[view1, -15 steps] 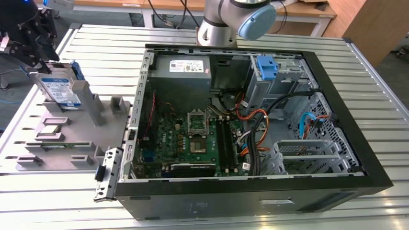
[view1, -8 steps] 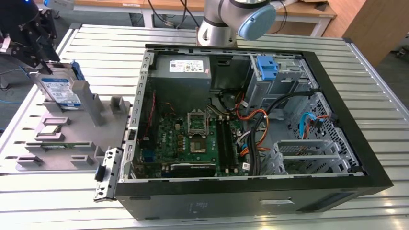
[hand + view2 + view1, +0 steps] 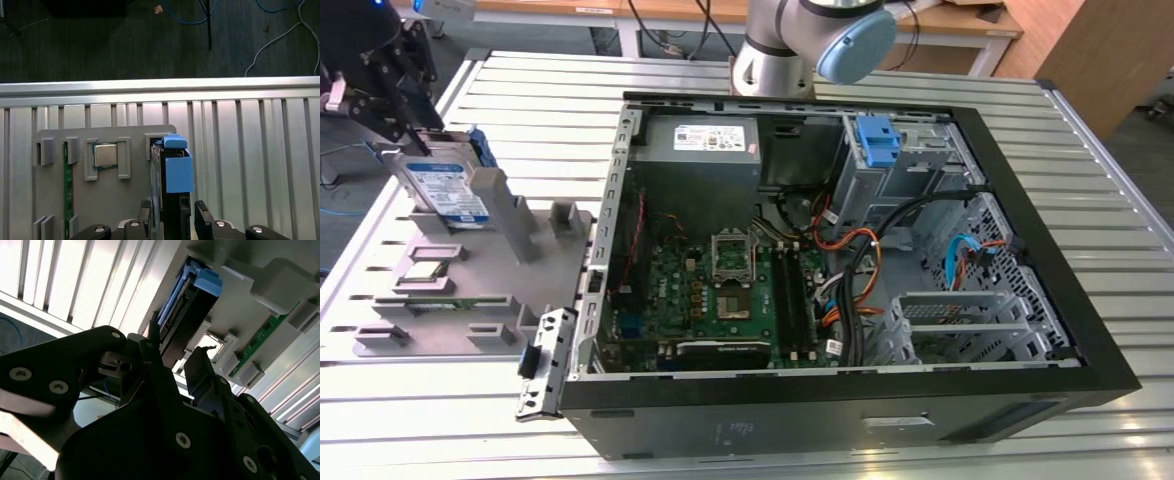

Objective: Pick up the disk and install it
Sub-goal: 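Pick up the disk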

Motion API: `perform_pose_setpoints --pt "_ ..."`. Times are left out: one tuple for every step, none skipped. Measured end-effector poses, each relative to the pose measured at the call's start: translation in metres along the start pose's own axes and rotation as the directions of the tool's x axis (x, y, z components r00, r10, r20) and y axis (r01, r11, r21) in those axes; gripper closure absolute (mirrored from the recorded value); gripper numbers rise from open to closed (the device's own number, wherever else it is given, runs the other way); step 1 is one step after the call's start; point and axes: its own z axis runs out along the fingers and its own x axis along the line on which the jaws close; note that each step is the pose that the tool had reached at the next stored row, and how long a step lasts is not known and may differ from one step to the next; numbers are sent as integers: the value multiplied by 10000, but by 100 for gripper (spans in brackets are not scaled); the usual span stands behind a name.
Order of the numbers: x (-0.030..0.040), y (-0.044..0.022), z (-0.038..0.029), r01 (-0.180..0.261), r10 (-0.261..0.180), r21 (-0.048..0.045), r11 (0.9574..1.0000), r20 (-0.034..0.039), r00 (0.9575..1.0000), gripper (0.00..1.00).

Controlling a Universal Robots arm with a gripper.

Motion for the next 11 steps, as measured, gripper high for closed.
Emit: perform_pose_setpoints --pt "1 -1 7 54 -54 -2 10000 -1 10000 53" --pt "1 -1 11 78 -78 -6 10000 -4 10000 53" --pt "2 -1 20 131 -131 -11 9999 -6 9999 53" --pt "2 -1 25 160 -160 -12 9999 -7 9999 53" --pt "3 -2 32 196 -196 -14 9998 -9 9998 53" --pt "4 -2 40 234 -234 -12 9997 -10 9997 53" --pt "5 -3 49 277 -277 -9 9996 -12 9996 53" --pt "6 -3 58 324 -324 -4 9995 -14 9995 53" --pt "6 -4 67 372 -372 -1 9993 -16 9993 53" --pt "7 -4 75 422 -422 2 9991 -18 9991 53" --pt "8 -4 86 481 -481 7 9988 -20 9988 53"
